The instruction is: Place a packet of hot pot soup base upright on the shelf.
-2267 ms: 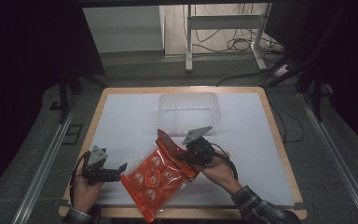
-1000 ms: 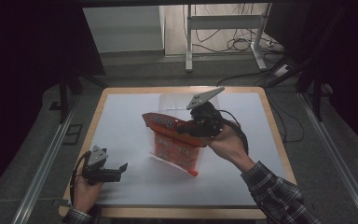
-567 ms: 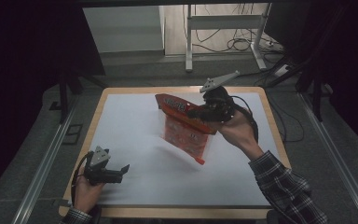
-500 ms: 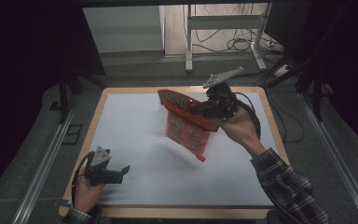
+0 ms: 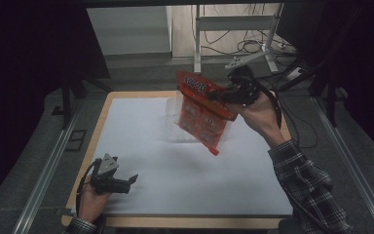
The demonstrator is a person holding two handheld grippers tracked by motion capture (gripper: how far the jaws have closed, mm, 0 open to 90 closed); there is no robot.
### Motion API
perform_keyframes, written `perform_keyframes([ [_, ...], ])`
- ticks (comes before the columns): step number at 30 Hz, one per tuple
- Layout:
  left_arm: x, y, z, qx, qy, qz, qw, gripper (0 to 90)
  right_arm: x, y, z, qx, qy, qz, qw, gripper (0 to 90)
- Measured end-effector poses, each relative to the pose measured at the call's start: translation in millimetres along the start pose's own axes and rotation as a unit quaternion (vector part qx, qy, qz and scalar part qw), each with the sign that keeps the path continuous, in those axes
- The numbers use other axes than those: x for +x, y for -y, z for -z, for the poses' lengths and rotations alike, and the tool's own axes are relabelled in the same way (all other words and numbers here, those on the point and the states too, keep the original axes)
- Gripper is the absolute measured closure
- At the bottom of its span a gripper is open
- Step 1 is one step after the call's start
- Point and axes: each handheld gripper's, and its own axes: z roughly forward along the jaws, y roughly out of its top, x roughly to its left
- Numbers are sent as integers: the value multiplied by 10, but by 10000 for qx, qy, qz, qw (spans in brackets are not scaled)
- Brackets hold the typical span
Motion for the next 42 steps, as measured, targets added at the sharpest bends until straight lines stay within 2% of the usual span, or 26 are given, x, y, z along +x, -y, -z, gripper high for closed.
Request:
perform_keyframes([
  [6,3,1,0,-7,3,3,10000,0,-222,-150,80,-89,220,-67,9997,893],
  [7,3,1,0,-7,3,3,10000,0,-222,-150,80,-89,220,-67,9997,893],
  [9,1,1,-1,-4,6,-4,10000,0,-323,-203,101,-108,316,-51,9994,892],
  [17,1,1,-2,-9,8,-6,10000,0,-549,-282,67,-137,510,-77,9986,892],
  [18,1,1,-3,-8,9,-7,10000,0,-615,-291,33,-141,543,-88,9984,892],
  [23,1,1,-4,-4,11,-11,10000,0,-734,-291,-67,-105,557,-78,9984,892],
  [29,4,3,-4,-11,13,-4,10000,0,-926,-207,-295,-5,578,-177,9982,892],
  [42,-1,1,-3,-3,16,-19,10000,0,-1060,-13,-693,227,418,-398,9981,892],
])
